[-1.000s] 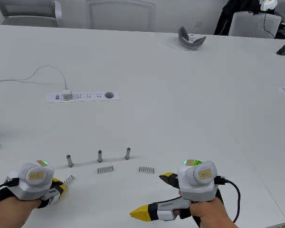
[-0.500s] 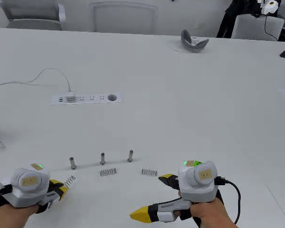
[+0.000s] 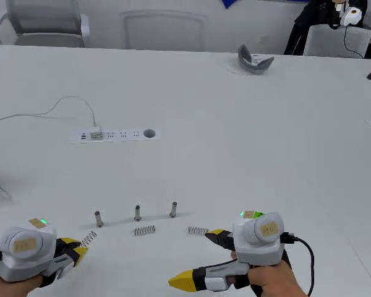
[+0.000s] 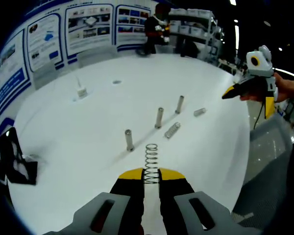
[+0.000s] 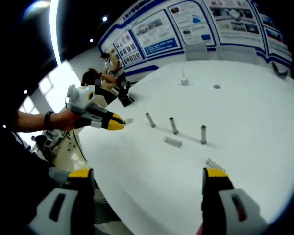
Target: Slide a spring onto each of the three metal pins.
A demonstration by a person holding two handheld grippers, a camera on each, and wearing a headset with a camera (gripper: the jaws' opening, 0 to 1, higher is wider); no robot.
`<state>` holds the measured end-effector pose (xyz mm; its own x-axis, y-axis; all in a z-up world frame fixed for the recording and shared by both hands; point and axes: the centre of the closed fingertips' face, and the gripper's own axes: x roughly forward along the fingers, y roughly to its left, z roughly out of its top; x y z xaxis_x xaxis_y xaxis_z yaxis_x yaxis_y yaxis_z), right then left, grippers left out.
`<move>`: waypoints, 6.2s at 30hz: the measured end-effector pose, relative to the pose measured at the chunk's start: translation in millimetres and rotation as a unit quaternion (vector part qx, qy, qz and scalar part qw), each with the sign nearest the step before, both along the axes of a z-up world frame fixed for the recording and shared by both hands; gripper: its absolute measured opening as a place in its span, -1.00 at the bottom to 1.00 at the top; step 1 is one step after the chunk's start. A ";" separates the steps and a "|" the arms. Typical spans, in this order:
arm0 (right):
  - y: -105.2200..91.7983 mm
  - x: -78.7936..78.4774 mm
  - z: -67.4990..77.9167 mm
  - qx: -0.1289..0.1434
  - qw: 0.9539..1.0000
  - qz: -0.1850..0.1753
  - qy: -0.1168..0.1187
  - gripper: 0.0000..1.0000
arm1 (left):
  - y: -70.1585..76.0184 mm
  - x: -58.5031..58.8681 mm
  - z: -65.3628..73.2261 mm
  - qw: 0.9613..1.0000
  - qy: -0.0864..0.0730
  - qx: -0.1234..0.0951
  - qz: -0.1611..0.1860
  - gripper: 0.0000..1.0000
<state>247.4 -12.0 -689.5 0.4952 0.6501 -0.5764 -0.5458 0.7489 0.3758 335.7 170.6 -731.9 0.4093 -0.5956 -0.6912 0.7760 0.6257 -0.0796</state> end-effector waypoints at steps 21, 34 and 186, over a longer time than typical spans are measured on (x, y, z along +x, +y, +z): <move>21.1 18.1 22.0 0.056 0.998 0.008 -0.003 0.70 | -48.3 -13.0 51.4 0.997 -0.045 -0.021 -0.061 -0.81; 40.9 28.9 33.9 0.090 0.996 0.022 -0.009 0.45 | -85.5 -30.7 62.6 0.992 -0.054 -0.028 -0.115 -0.81; 122.5 100.4 -4.3 -0.172 0.910 0.369 -0.076 -0.76 | 38.1 -24.2 46.4 0.996 -0.038 -0.075 0.035 0.06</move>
